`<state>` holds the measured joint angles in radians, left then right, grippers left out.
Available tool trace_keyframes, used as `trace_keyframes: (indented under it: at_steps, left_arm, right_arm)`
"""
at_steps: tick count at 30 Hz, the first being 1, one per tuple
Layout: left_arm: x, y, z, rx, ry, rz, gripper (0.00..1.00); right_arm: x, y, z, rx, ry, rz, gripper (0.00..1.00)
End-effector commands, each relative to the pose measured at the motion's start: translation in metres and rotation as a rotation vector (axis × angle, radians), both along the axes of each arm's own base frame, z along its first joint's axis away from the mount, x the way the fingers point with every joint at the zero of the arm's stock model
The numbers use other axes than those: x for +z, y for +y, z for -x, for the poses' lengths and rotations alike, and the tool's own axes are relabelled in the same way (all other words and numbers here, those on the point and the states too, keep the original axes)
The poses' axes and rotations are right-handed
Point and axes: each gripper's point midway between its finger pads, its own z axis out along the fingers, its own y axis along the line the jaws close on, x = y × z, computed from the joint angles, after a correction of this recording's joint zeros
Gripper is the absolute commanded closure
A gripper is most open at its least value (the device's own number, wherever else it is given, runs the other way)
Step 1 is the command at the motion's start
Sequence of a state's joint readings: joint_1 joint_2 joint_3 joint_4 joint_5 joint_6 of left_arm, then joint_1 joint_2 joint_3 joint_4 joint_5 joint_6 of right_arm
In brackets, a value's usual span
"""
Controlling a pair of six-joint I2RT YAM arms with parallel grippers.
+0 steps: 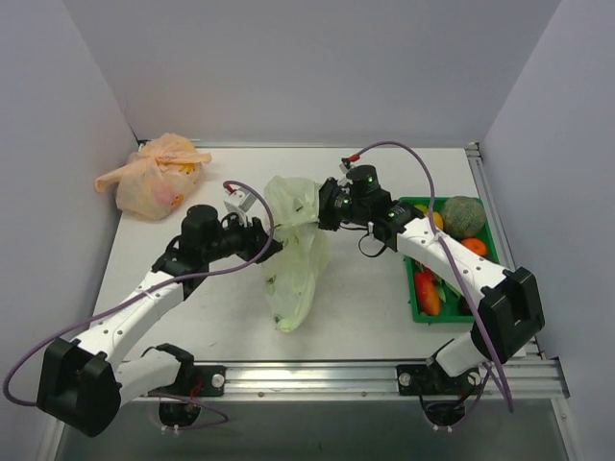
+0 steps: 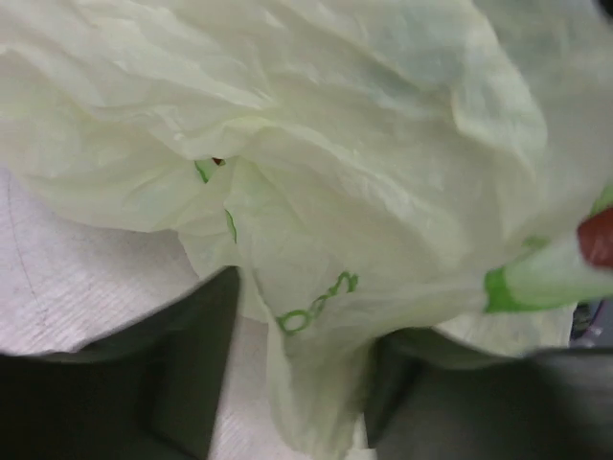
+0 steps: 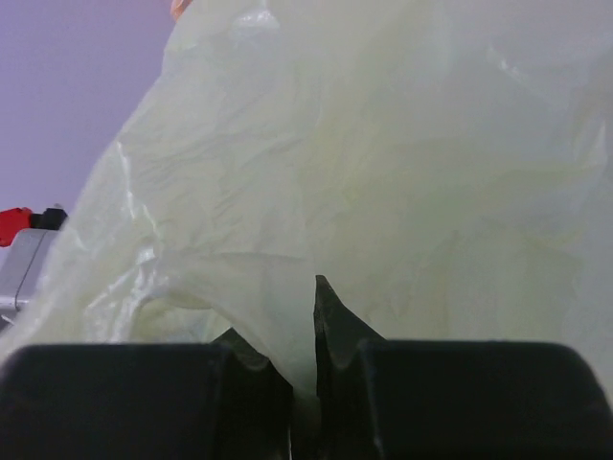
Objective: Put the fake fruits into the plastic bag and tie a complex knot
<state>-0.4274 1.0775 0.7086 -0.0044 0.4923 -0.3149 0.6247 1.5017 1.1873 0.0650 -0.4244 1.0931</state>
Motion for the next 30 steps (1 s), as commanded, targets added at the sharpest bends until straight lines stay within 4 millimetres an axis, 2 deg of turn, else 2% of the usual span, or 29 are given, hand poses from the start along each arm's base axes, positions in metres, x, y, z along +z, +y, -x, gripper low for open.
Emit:
trace_keyframes:
  at_steps: [1,2,3,5,8,9,10,11,13,15,16,18,19,22,26,27,29,30]
  left_arm:
    - [0.055,0.001,-0.028,0.061,-0.142,0.029,0.62]
    - [0.07,0.004,-0.027,0.063,-0.175,0.037,0.82]
    - [0.072,0.01,-0.024,0.075,-0.154,0.024,1.0]
    - [0.1,0.031,-0.021,0.137,-0.159,0.031,1.0]
    - [0.127,0.057,-0.014,0.202,-0.142,0.02,1.0]
    - [0.129,0.063,-0.014,0.23,-0.125,0.01,1.0]
    - [0.12,0.068,-0.009,0.245,-0.067,-0.012,1.0]
    - [0.124,0.07,-0.009,0.248,-0.052,-0.015,1.0]
    - [0.112,0.074,-0.006,0.261,0.033,-0.033,1.0]
    - [0.101,0.07,-0.007,0.241,0.096,-0.036,1.0]
    - [0.097,0.065,-0.003,0.208,0.129,-0.027,1.0]
    - [0.081,0.057,-0.002,0.176,0.203,-0.017,1.0]
    - [0.075,0.053,-0.003,0.157,0.235,-0.011,1.0]
    - [0.061,0.049,-0.001,0.125,0.277,-0.019,1.0]
    - [0.051,0.046,-0.001,0.092,0.284,-0.043,1.0]
    - [0.05,0.045,0.0,0.084,0.286,-0.043,1.0]
    - [0.047,0.043,0.003,0.06,0.292,-0.044,1.0]
    - [0.048,0.039,0.007,0.029,0.295,-0.032,1.0]
  right_arm:
    - [0.007,-0.005,-0.007,0.063,-0.054,-0.03,1.0]
    - [0.0,-0.017,-0.013,0.084,-0.095,0.017,1.0]
    - [-0.006,-0.025,-0.014,0.096,-0.103,0.054,1.0]
    - [-0.032,-0.045,-0.008,0.129,-0.077,0.161,1.0]
    - [-0.068,-0.075,-0.005,0.181,-0.059,0.292,1.0]
    - [-0.081,-0.085,-0.005,0.181,-0.033,0.318,1.0]
    - [-0.089,-0.089,-0.003,0.211,-0.042,0.341,1.0]
    - [-0.092,-0.091,-0.002,0.224,-0.049,0.356,1.0]
    - [-0.098,-0.092,0.004,0.269,-0.07,0.375,1.0]
    - [-0.091,-0.087,0.009,0.298,-0.088,0.348,1.0]
    - [-0.085,-0.084,0.011,0.318,-0.101,0.331,0.79]
    - [-0.067,-0.079,0.017,0.359,-0.167,0.306,0.53]
    - [-0.061,-0.078,0.018,0.379,-0.205,0.315,0.37]
    - [-0.046,-0.085,0.02,0.381,-0.273,0.361,0.25]
    - [-0.029,-0.095,0.027,0.433,-0.429,0.427,0.22]
    - [-0.019,-0.097,0.03,0.462,-0.51,0.446,0.2]
    - [-0.01,-0.095,0.036,0.512,-0.61,0.47,0.17]
    - [-0.001,-0.09,0.044,0.576,-0.722,0.496,0.16]
